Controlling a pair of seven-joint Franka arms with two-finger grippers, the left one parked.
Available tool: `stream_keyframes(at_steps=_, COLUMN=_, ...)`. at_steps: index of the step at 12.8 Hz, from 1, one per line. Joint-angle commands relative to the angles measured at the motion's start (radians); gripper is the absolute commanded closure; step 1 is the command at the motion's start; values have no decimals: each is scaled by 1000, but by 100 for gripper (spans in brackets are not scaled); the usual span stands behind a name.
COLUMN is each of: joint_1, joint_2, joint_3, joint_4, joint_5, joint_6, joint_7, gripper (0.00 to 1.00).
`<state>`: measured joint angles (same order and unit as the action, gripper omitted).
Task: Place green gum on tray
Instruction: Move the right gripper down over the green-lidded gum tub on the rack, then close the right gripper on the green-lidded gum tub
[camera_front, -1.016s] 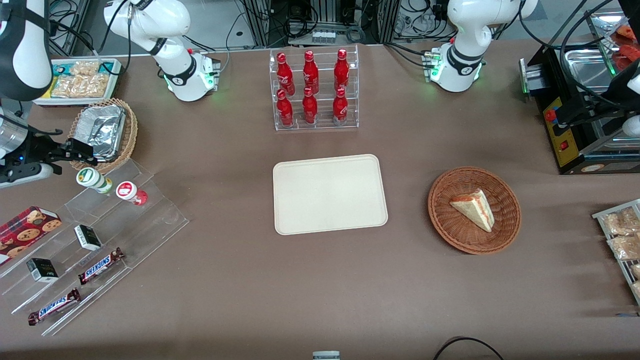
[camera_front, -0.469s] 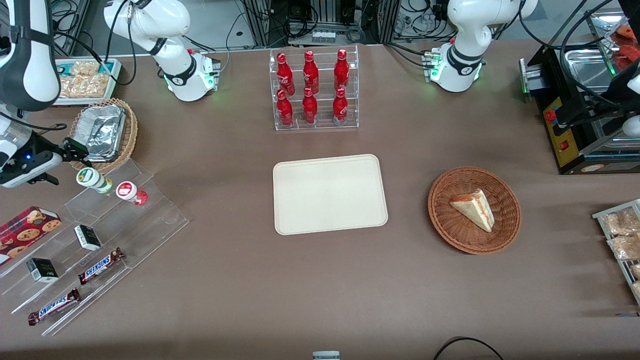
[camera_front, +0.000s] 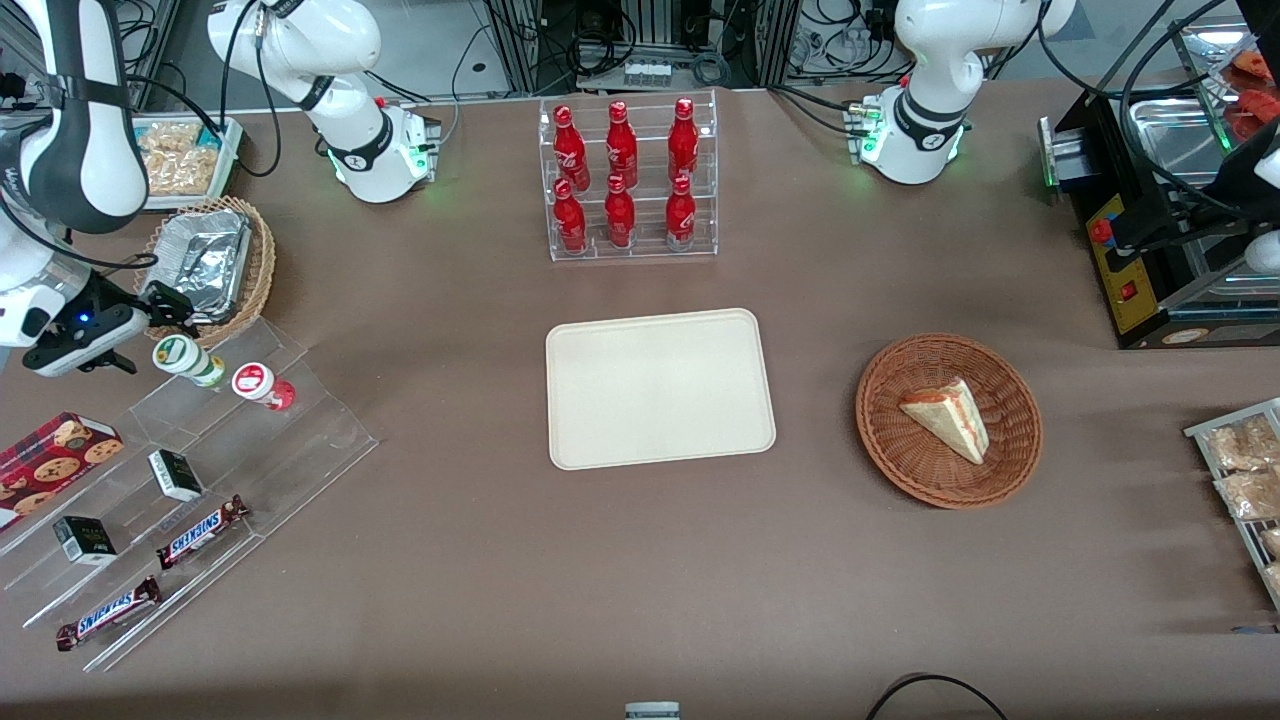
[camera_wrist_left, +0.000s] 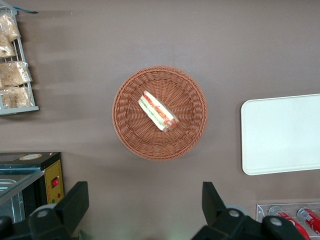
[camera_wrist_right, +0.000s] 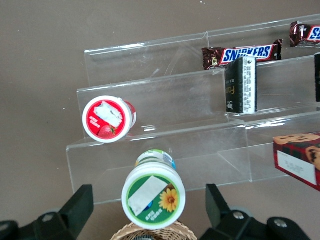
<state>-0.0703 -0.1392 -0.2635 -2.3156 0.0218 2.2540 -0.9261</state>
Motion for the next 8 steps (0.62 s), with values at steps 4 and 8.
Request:
stream_keyframes(at_steps=4, joint_1=1, joint_2=-3, joint_3=-8, joint_4=-67, joint_5=3, joint_6=93, joint_7=-16, gripper=0)
stream_keyframes(at_steps=8, joint_1=1, joint_2=12, joint_3=-28, joint_4=-71, joint_5=3, joint_6=108, joint_7=-36, gripper=0)
